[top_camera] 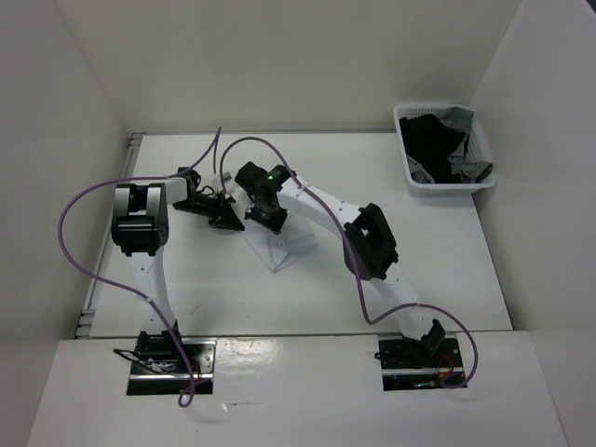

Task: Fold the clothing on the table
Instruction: Fold the skirt

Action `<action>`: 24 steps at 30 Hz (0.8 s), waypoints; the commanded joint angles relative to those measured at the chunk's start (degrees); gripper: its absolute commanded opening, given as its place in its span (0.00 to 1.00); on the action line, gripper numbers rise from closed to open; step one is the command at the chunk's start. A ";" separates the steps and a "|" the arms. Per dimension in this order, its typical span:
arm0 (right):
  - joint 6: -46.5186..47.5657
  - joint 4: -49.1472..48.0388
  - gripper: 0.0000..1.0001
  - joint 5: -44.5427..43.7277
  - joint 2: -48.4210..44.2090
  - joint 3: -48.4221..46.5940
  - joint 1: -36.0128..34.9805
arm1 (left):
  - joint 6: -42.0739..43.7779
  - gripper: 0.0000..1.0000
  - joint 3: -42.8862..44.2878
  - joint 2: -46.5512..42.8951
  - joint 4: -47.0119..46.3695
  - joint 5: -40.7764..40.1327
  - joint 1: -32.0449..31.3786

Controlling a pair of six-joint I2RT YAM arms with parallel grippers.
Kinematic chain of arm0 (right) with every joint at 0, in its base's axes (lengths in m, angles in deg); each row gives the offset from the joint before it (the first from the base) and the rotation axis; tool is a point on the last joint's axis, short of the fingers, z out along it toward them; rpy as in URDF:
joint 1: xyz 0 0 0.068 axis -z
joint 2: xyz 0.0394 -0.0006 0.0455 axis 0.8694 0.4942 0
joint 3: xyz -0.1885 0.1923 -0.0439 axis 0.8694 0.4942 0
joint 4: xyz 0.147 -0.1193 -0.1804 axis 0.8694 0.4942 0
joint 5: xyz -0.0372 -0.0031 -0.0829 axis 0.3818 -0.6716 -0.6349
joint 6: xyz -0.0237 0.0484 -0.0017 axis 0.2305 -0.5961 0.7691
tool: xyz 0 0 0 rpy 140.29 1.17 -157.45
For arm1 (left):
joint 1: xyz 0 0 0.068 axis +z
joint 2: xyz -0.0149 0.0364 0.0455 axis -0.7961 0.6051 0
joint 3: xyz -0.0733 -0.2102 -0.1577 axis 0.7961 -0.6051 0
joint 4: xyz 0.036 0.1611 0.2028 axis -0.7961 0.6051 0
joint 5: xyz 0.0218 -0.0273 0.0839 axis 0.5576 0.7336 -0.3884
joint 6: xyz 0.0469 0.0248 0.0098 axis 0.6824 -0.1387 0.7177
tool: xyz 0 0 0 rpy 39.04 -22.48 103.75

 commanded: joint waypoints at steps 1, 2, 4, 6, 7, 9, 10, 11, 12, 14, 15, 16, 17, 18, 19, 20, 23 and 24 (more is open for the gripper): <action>-0.60 1.49 0.00 0.68 1.42 -4.88 -1.25 | 1.43 0.00 -0.57 -0.17 -1.55 -1.04 -0.63; -0.60 1.49 0.00 0.69 1.43 -4.88 -1.26 | 1.43 0.00 -0.57 -0.17 -1.55 -1.04 -0.63; -0.60 2.10 0.00 1.38 1.43 -4.88 -1.96 | 1.43 0.00 -0.57 -0.17 -1.55 -1.04 -0.63; -0.60 2.62 0.00 2.17 1.95 -4.88 -2.57 | 1.43 0.00 -0.57 -0.17 -1.55 -1.04 -0.63; -0.60 2.63 0.00 2.18 1.95 -4.36 -2.58 | 1.43 0.00 -0.57 -0.17 -1.55 -1.04 -0.63; -0.60 2.63 0.00 2.80 1.95 -4.36 -2.58 | 1.43 0.00 -0.57 -0.17 -1.55 -1.04 -0.63; -0.08 3.15 0.00 3.32 1.95 -3.83 -2.58 | 1.43 0.00 -0.57 -0.17 -1.55 -1.04 -0.63; -0.07 3.16 0.00 3.32 1.95 -3.83 -2.58 | 1.43 0.00 -0.57 -0.17 -1.55 -1.04 -0.63; -0.07 3.16 0.00 3.84 1.95 -3.22 -2.58 | 1.43 0.00 -0.57 -0.17 -1.55 -1.04 -0.63; -0.07 3.16 0.00 3.85 1.34 -2.16 -2.58 | 1.43 0.00 -0.57 -0.17 -1.55 -1.04 -0.63; -0.07 3.16 0.00 3.85 1.34 -2.16 -2.58 | 1.43 0.00 -0.57 -0.17 -1.55 -1.04 -0.63; -0.07 3.16 0.00 4.37 1.34 -1.46 -2.58 | 1.43 0.00 -0.57 -0.17 -1.55 -1.04 -0.63; 0.54 3.16 0.00 4.38 0.73 -0.67 -2.58 | 1.43 0.00 -0.57 -0.17 -1.55 -1.04 -0.63; 0.54 3.16 0.00 4.38 0.72 0.03 -2.58 | 1.43 0.00 -0.57 -0.17 -1.55 -1.04 -0.63; 0.54 3.16 0.00 4.38 0.72 0.04 -2.58 | 1.43 0.00 -0.57 -0.17 -1.55 -1.04 -0.63; 0.54 3.16 0.00 4.38 0.72 0.04 -2.58 | 1.43 0.00 -0.57 -0.17 -1.55 -1.04 -0.63; 0.54 3.16 0.00 4.38 0.72 0.57 -2.58 | 1.43 0.00 -0.57 -0.17 -1.55 -1.04 -0.63; 0.54 3.16 0.00 4.38 0.72 0.57 -2.58 | 1.43 0.00 -0.57 -0.17 -1.55 -1.04 -0.63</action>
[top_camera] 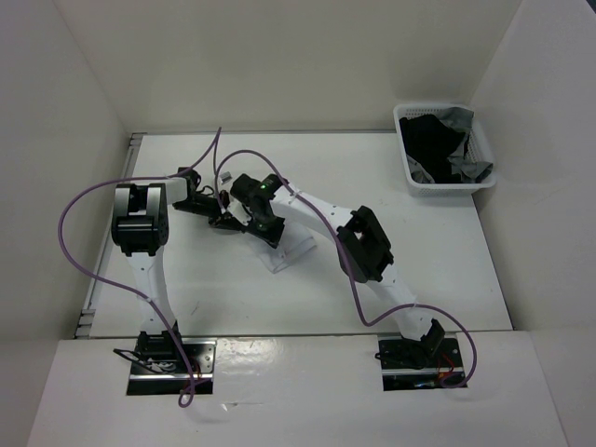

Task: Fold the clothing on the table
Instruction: Fold the skirt

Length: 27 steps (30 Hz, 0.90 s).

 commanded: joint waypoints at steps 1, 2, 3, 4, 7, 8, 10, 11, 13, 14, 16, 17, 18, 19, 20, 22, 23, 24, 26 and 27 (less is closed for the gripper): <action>0.30 1.10 0.00 0.77 -1.16 0.15 -0.39 | 1.43 0.00 -0.57 -0.17 -1.52 -1.06 -0.61; 0.30 1.10 0.00 1.29 -1.16 0.15 -0.91 | 1.43 0.00 -0.57 -0.17 -1.52 -1.06 -0.61; 0.30 1.10 0.00 1.30 -1.16 0.15 -0.92 | 1.43 0.00 -0.57 -0.17 -1.52 -1.06 -0.61; 0.30 1.10 0.00 1.30 -1.16 0.15 -0.92 | 1.43 0.00 -0.57 -0.17 -1.52 -1.06 -0.61; 0.30 1.10 0.00 1.30 -1.16 -1.07 -0.92 | 1.43 0.00 -0.57 -0.17 -1.52 -1.06 -0.61; 0.30 1.10 0.00 1.30 -0.63 -1.08 -0.92 | 1.43 0.00 -0.57 -0.17 -1.52 -1.06 -1.13; 0.30 1.10 0.00 1.30 -0.63 -2.57 -0.92 | 1.43 0.00 -0.57 -0.17 -1.52 -1.06 -1.14; 0.30 1.71 0.00 1.30 -0.02 -3.10 -0.92 | 1.43 0.00 -0.57 -0.17 -1.52 -1.06 -1.14; -0.22 1.72 0.00 1.30 -0.01 -3.10 -0.92 | 1.43 0.00 -0.57 -0.17 -1.52 -1.06 -1.14; -0.23 1.72 0.00 1.30 -0.01 -3.10 -0.92 | 1.43 0.00 -0.57 -0.17 -1.52 -1.06 -1.14; -0.23 1.72 0.00 1.30 0.51 -3.80 -0.92 | 1.43 0.00 -0.57 -0.69 -1.52 -1.06 -1.14; -0.23 1.72 0.00 1.30 0.51 -3.81 -0.92 | 1.43 0.00 -0.57 -0.70 -1.52 -1.06 -1.14; -0.23 1.72 0.00 1.30 0.51 -4.41 -0.92 | 1.43 0.00 -0.57 -0.70 -1.52 -1.06 -1.14; -0.23 1.72 0.00 1.30 0.51 -4.42 -0.92 | 1.43 0.00 -0.57 -0.70 -1.52 -1.06 -1.14; -0.23 1.72 0.00 0.78 0.51 -4.42 -0.92 | 1.43 0.00 -0.57 -0.70 -1.52 -1.06 -1.14; -0.83 1.72 0.00 0.77 0.51 -4.94 -0.92 | 1.43 0.00 -0.57 -0.70 -1.52 -1.06 -1.14; -0.84 1.72 0.00 0.77 1.04 -4.95 -0.92 | 1.43 0.00 -0.57 -0.70 -1.52 -1.06 -1.14; -0.84 1.72 0.00 0.77 1.04 -4.95 -0.92 | 1.43 0.00 -0.57 -0.70 -1.52 -1.06 -1.14; -0.84 1.72 0.00 0.77 1.04 -5.56 -0.92 | 1.43 0.00 -0.57 -0.70 -1.52 -1.06 -1.14; -0.84 1.72 0.00 0.77 1.56 -5.56 -0.92 | 1.43 0.00 -0.57 -0.70 -1.52 -1.06 -1.14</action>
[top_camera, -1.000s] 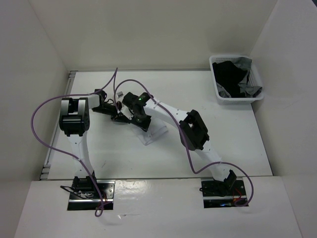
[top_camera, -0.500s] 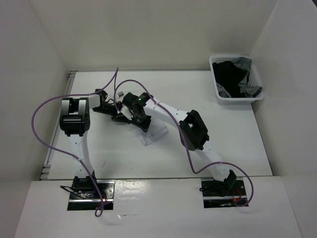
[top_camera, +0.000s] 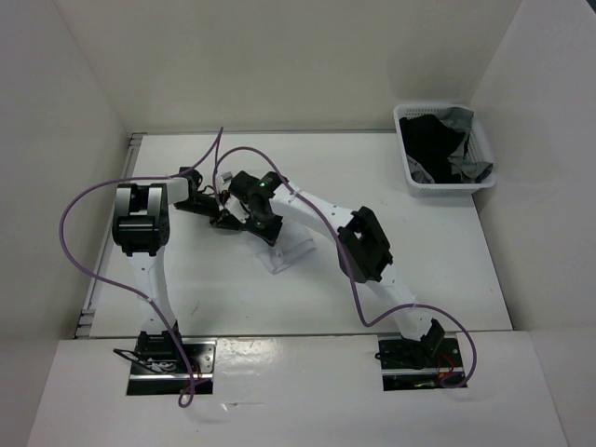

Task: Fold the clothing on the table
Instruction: Fold the skirt

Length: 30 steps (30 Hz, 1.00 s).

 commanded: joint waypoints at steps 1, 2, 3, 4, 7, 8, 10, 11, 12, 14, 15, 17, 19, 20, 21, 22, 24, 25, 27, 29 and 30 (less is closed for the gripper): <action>-0.60 0.75 0.00 0.38 1.31 -3.14 -0.74 | 1.43 0.00 -0.57 -0.67 -1.09 -1.12 -0.59; -0.60 0.75 0.00 0.38 1.31 -3.66 -0.74 | 1.43 0.00 -0.57 -0.67 -1.09 -1.12 -0.59; -0.60 0.75 0.00 0.38 1.31 -3.66 -0.74 | 1.43 0.00 -0.57 -0.67 -1.09 -1.12 -0.59; -0.60 0.75 0.01 0.38 1.31 -3.66 -0.74 | 1.43 0.00 -0.57 -0.67 -1.09 -1.12 -0.59; -0.60 1.28 0.02 0.38 1.83 -3.66 -0.74 | 1.43 0.00 -0.57 -0.67 -1.09 -1.12 -0.59; -1.12 1.28 0.03 0.38 1.83 -3.66 -0.74 | 1.43 0.00 -0.57 -0.67 -1.09 -1.12 -0.59; -1.13 1.28 0.09 0.38 2.36 -4.28 -0.74 | 1.43 0.00 -0.57 -0.67 -1.09 -1.12 -0.59; -1.13 1.28 0.11 0.38 2.36 -4.89 -0.74 | 1.95 0.00 -0.57 -0.67 -1.09 -1.12 -0.59; -1.13 1.28 0.17 0.38 2.36 -4.89 -0.74 | 1.95 0.00 -0.57 -0.67 -1.09 -1.12 -0.59; -1.13 1.28 0.26 0.38 2.36 -5.42 -0.74 | 1.95 0.00 -0.57 -0.67 -1.09 -1.12 -0.59; -1.13 1.80 0.29 0.99 2.36 -5.94 -0.74 | 1.95 0.00 -0.57 -0.67 -1.09 -1.12 -0.59; -1.13 1.81 0.33 0.99 2.36 -5.95 -0.74 | 1.95 0.00 -0.57 -0.67 -1.09 -1.12 -0.59; -1.13 1.81 0.36 1.51 1.83 -5.95 -0.74 | 1.95 0.00 -0.57 -0.67 -1.09 -1.12 -0.59; -1.13 1.81 0.37 1.52 1.22 -5.95 -0.74 | 1.95 0.00 -0.57 -0.67 -1.09 -1.12 -0.59; -1.13 1.81 0.40 2.13 1.22 -5.95 -0.74 | 1.95 0.00 -0.57 -0.67 -1.09 -1.12 -0.59; -1.13 1.81 0.42 3.27 0.61 -5.95 -0.74 | 1.95 0.00 -0.57 -0.67 -1.09 -1.12 -0.59; -0.51 2.59 0.43 5.11 0.60 -5.95 -0.74 | 1.95 0.00 -0.57 -0.67 -1.09 -1.12 -0.59; 0.27 3.21 0.45 7.30 0.08 -5.95 -0.74 | 1.95 0.00 -0.57 -0.67 -1.09 -1.12 -0.59; 1.15 4.00 0.46 10.03 0.07 -5.95 -0.74 | 1.95 0.00 -0.57 -0.67 -1.09 -1.12 -0.59; 2.73 5.32 0.47 13.99 0.07 -5.95 -0.74 | 1.95 0.00 -1.09 -0.67 -1.09 -1.12 -0.59; 2.74 5.85 0.47 15.13 0.07 -5.95 -0.74 | 1.95 0.00 -1.09 -0.67 -1.09 -1.12 -0.59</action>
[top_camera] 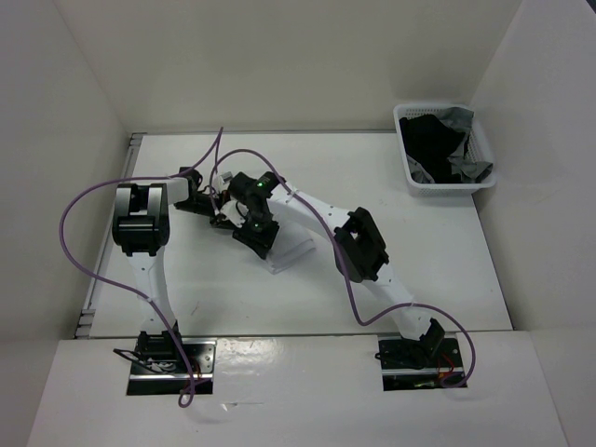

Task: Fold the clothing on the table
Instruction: Fold the skirt

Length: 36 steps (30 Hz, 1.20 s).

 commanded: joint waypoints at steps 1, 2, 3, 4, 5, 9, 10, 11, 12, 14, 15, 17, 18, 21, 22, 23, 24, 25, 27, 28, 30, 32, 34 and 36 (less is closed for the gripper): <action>3.61 4.27 0.49 8.92 -3.05 -2.50 -0.70 | 1.93 0.00 -1.07 -0.67 -1.07 -1.15 -0.59; 4.23 4.81 0.50 10.17 -3.05 -3.02 -0.70 | 1.93 0.00 -1.07 -0.67 -1.07 -1.15 -0.59; 4.85 5.51 0.50 11.22 -3.05 -3.02 -0.70 | 1.93 0.00 -1.07 -0.67 -1.07 -1.15 -0.59; 4.85 6.12 0.52 12.10 -3.05 -3.55 -0.70 | 1.93 0.00 -1.07 -0.67 -1.07 -1.15 -0.59; 5.55 6.13 0.52 13.33 -3.05 -3.55 -0.70 | 1.93 0.00 -1.07 -0.67 -1.07 -1.15 -0.59; 6.61 6.13 0.53 14.83 -3.58 -3.55 -0.70 | 1.93 0.00 -1.07 -0.67 -1.07 -1.15 -0.59; 6.61 6.13 0.54 15.45 -3.58 -3.55 -0.70 | 1.93 0.00 -1.07 -0.67 -1.07 -1.15 -0.59; 7.39 6.13 0.54 17.02 -4.10 -2.94 -0.70 | 2.45 0.00 -1.07 -0.67 -1.07 -1.15 -0.59; 7.40 6.13 0.54 17.73 -4.11 -2.94 -0.70 | 2.46 0.00 -1.07 -0.67 -0.54 -1.15 -0.59; 8.10 6.13 0.55 19.22 -4.81 -2.33 -0.70 | 2.46 0.00 -1.07 -0.67 -0.54 -1.15 -0.59; 8.89 6.13 0.57 19.75 -6.29 -2.32 -0.70 | 2.98 0.00 -1.07 -1.20 -0.54 -1.15 -0.59; 9.42 6.13 0.58 19.76 -7.70 -2.32 -0.70 | 3.51 0.00 -1.07 -1.72 0.08 -1.15 -0.59; 9.42 6.13 0.59 17.93 -9.45 -1.71 -0.70 | 3.51 0.01 -1.07 -1.73 0.08 -2.45 -0.59; 9.42 6.13 0.62 15.11 -12.19 0.48 -0.09 | 3.51 0.35 -1.07 -5.14 0.69 -5.26 1.43; 9.42 6.13 0.64 13.88 -13.93 1.36 -0.08 | 3.51 0.42 -1.07 -5.85 0.69 -5.28 2.04; 9.42 6.13 0.64 13.35 -15.00 2.33 1.39 | 4.30 0.50 -1.07 -6.38 2.00 -6.15 2.65; 9.42 6.13 0.64 12.65 -15.88 4.69 1.93 | 4.30 0.62 -1.07 -7.78 2.01 -8.07 4.05; 9.42 5.43 0.64 11.42 -18.23 6.19 2.55 | 5.00 0.67 -1.59 -8.49 2.88 -9.39 4.85; 8.73 3.76 0.64 9.84 -20.97 10.76 4.48 | 5.70 0.79 -1.60 -11.30 3.42 -11.86 7.57; 8.72 3.06 0.64 8.61 -23.94 12.25 5.18 | 5.71 0.82 -1.60 -12.27 4.03 -13.44 8.54; 8.72 1.22 0.65 7.20 -26.77 17.00 7.82 | 6.32 0.88 -1.60 -15.42 5.52 -14.50 9.86; 8.19 0.16 0.65 6.49 -30.73 21.90 10.10 | 6.33 0.92 0.85 -17.80 6.22 -15.47 9.87; 8.19 -1.94 0.65 6.49 -33.28 25.61 14.23 | 5.71 0.97 3.13 -20.79 7.01 -15.47 8.82; 7.58 -3.09 0.65 6.49 -37.14 30.89 18.69 | 5.71 0.98 7.53 -21.33 9.30 -12.06 7.24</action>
